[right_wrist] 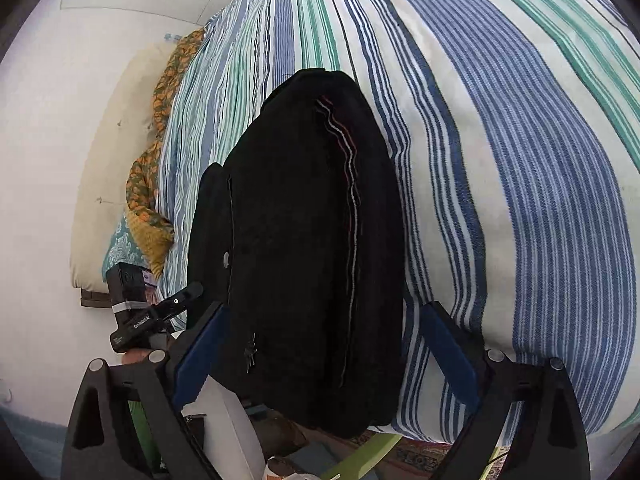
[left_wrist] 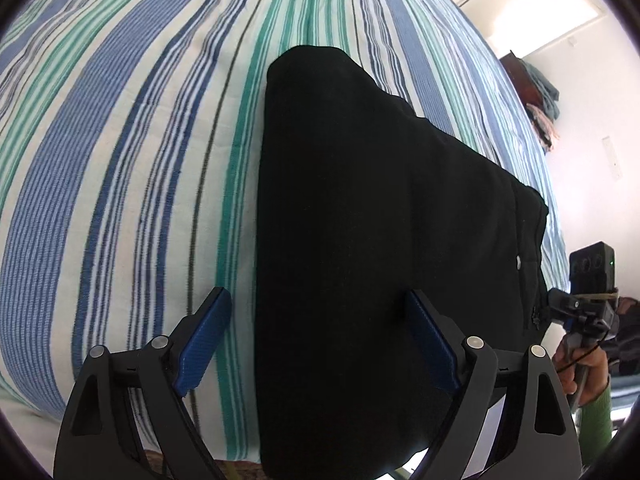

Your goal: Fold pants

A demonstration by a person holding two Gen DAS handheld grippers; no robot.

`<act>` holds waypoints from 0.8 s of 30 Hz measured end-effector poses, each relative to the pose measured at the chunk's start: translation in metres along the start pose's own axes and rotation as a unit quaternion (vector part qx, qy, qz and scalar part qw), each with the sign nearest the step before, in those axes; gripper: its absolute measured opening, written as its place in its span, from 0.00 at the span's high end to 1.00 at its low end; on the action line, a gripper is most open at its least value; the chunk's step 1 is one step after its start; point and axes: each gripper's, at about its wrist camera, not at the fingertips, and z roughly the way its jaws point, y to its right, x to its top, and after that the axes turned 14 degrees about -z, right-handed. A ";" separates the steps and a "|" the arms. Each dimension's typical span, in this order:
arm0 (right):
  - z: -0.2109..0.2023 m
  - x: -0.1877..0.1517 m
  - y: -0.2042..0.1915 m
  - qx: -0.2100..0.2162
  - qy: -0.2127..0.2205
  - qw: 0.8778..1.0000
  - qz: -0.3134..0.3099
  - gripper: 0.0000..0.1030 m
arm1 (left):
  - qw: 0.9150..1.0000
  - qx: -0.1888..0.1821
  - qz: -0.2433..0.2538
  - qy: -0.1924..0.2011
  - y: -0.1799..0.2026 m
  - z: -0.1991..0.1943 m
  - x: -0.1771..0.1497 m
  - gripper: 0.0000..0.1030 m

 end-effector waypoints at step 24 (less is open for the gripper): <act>-0.078 0.117 -0.082 -0.092 0.148 0.974 -0.146 0.24 | 0.954 0.090 0.031 0.285 0.007 -0.112 0.050 0.15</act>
